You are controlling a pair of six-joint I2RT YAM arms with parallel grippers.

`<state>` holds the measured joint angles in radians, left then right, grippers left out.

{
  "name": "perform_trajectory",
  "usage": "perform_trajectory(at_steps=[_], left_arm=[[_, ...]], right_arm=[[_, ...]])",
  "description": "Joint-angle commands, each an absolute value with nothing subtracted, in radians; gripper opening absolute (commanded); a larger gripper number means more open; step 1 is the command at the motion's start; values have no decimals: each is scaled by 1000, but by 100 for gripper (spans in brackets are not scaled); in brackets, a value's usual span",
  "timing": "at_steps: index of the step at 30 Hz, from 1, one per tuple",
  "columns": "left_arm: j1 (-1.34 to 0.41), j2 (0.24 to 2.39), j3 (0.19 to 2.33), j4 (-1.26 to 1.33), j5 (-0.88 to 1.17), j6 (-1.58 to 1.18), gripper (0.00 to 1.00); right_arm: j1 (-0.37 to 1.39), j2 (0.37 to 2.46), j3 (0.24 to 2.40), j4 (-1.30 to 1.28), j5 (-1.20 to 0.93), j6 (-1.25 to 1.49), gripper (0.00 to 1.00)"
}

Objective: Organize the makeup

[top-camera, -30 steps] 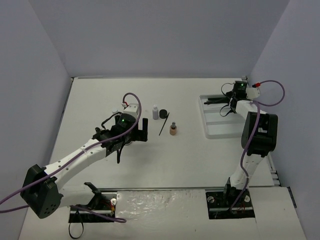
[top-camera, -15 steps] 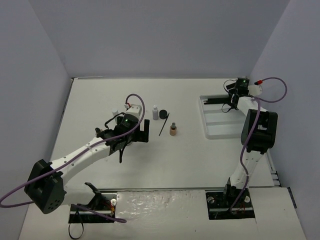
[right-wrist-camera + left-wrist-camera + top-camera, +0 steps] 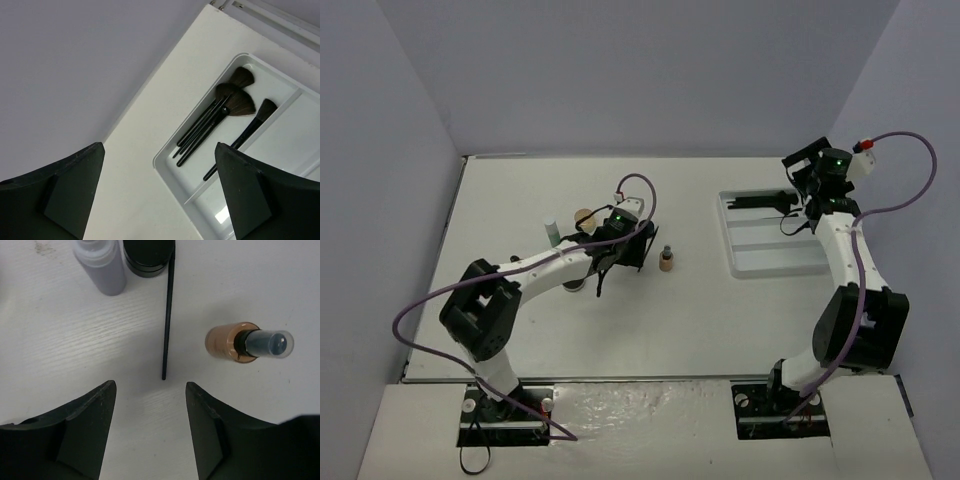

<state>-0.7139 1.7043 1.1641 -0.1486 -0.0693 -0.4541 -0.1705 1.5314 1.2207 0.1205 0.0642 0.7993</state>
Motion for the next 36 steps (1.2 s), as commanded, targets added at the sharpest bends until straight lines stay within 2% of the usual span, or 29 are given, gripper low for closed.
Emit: perform_trajectory(at_steps=[1, 6, 13, 22, 25, 31, 36], left_arm=[[-737, 1789, 1286, -110, -52, -419, 48], [-740, 1869, 1343, -117, -57, -392, 38], [-746, 1938, 1381, -121, -49, -371, 29], [-747, 2010, 1406, -143, -54, -368, 26], [-747, 2028, 1418, -161, -63, -375, 21], [-753, 2017, 1373, -189, -76, -395, 0], [-755, 1950, 1276, -206, -86, -405, 0]], right_arm=[[-172, 1405, 1148, 137, -43, 778, 90], [-130, 1339, 1119, 133, -67, 776, 91], [-61, 1288, 1094, 110, -68, 736, 91], [-30, 1236, 1040, 69, -47, 684, 91], [-21, 1222, 1030, 53, -40, 662, 91], [-19, 1202, 1013, 41, -31, 645, 92], [-6, 1197, 1023, 37, -41, 615, 92]])
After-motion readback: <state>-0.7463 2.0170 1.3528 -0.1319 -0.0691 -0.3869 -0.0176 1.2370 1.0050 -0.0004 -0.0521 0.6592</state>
